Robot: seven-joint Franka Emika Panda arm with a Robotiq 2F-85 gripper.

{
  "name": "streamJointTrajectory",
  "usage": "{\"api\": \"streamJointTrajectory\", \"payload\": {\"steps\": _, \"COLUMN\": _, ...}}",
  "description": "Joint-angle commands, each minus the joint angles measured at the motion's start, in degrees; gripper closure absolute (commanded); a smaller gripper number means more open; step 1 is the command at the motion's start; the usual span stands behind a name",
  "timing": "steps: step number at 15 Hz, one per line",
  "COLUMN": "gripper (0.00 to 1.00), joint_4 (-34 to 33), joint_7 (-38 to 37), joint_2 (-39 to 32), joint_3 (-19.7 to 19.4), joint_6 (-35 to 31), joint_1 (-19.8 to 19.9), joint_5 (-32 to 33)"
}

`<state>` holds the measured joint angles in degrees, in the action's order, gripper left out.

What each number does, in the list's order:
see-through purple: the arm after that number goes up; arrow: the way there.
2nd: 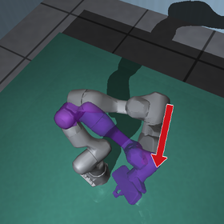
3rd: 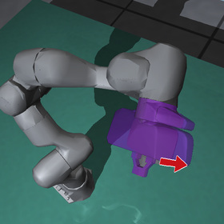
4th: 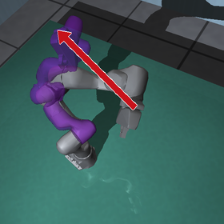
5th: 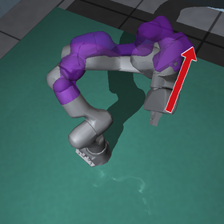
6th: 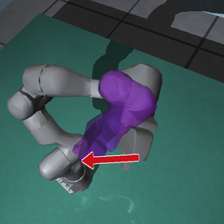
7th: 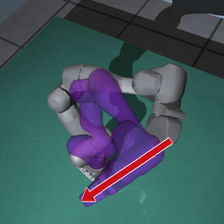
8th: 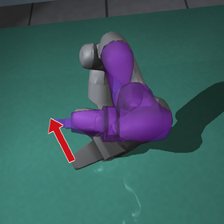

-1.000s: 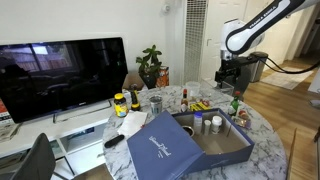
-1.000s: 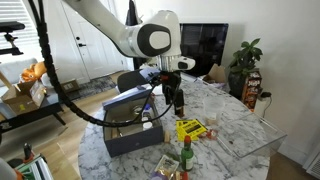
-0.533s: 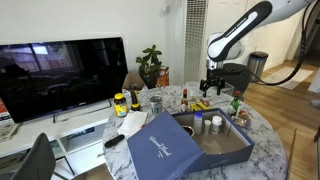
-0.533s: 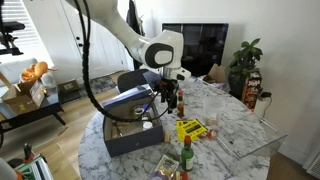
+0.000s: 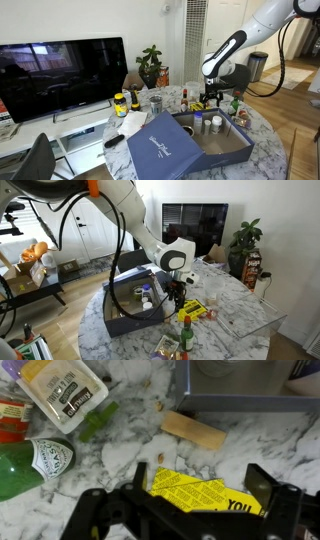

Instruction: Pick up the brown object on the table and put it in the plastic cup

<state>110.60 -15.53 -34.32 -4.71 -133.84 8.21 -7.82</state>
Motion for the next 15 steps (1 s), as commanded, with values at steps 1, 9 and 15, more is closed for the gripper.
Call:
{"api": "streamJointTrajectory", "payload": {"steps": 1, "gripper": 0.00, "joint_4": -0.3, "joint_7": 0.4, "joint_2": -0.1, "joint_3": -0.8, "joint_6": 0.2, "joint_1": -0.8, "joint_5": -0.7}}
{"api": "streamJointTrajectory", "payload": {"steps": 9, "gripper": 0.00, "joint_4": 0.0, "joint_7": 8.7, "joint_2": -7.1, "joint_3": 1.9, "joint_6": 0.3, "joint_1": 3.1, "joint_5": -5.9}}
{"api": "streamJointTrajectory", "payload": {"steps": 15, "gripper": 0.00, "joint_4": -1.3, "joint_7": 10.1, "joint_2": -9.5, "joint_3": 2.1, "joint_6": -4.5, "joint_1": 2.3, "joint_5": -6.4}}
